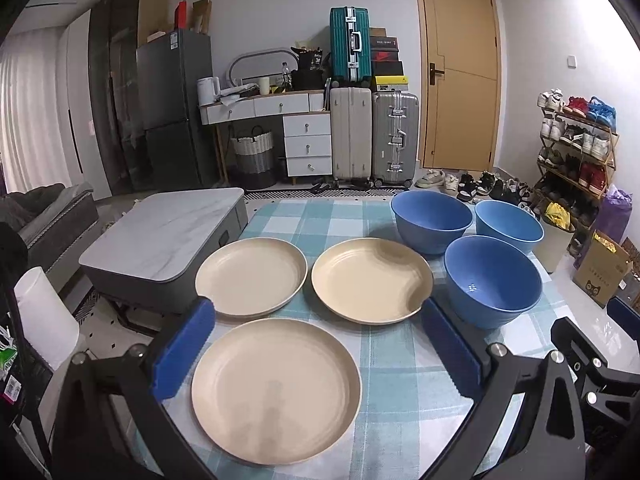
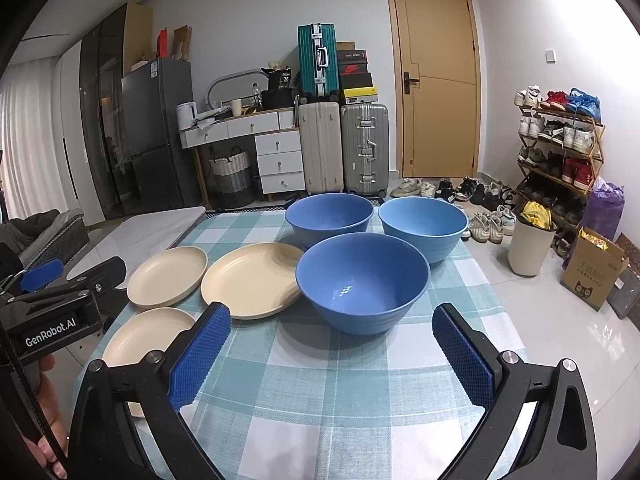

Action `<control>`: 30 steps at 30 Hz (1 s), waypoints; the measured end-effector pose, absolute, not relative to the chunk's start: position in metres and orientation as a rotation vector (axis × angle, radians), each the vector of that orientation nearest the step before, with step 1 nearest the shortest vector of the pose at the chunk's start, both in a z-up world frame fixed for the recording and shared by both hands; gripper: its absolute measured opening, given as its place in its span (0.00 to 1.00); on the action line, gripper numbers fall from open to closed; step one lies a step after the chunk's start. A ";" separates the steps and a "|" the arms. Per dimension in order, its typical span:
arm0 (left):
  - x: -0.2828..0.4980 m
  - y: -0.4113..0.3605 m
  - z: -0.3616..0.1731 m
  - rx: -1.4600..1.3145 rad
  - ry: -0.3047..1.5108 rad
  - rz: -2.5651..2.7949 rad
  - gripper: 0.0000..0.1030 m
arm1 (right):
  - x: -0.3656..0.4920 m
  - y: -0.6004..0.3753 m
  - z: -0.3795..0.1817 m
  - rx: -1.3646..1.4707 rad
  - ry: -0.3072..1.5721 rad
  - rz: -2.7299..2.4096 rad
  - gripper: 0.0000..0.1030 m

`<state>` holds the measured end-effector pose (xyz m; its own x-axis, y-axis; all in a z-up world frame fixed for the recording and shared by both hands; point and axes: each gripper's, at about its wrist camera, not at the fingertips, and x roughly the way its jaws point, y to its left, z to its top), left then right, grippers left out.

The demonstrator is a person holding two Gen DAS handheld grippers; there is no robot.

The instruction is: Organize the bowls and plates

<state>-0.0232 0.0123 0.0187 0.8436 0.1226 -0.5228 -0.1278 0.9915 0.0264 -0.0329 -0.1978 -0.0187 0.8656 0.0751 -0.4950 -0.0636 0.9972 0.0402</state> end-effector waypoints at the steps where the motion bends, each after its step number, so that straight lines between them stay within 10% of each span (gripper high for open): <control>1: -0.024 0.013 0.019 -0.009 0.550 0.129 1.00 | -0.033 -0.198 -0.018 0.023 0.519 0.073 1.00; 30: -0.023 0.015 0.016 -0.017 0.561 0.131 1.00 | -0.030 -0.197 -0.019 0.018 0.550 0.059 1.00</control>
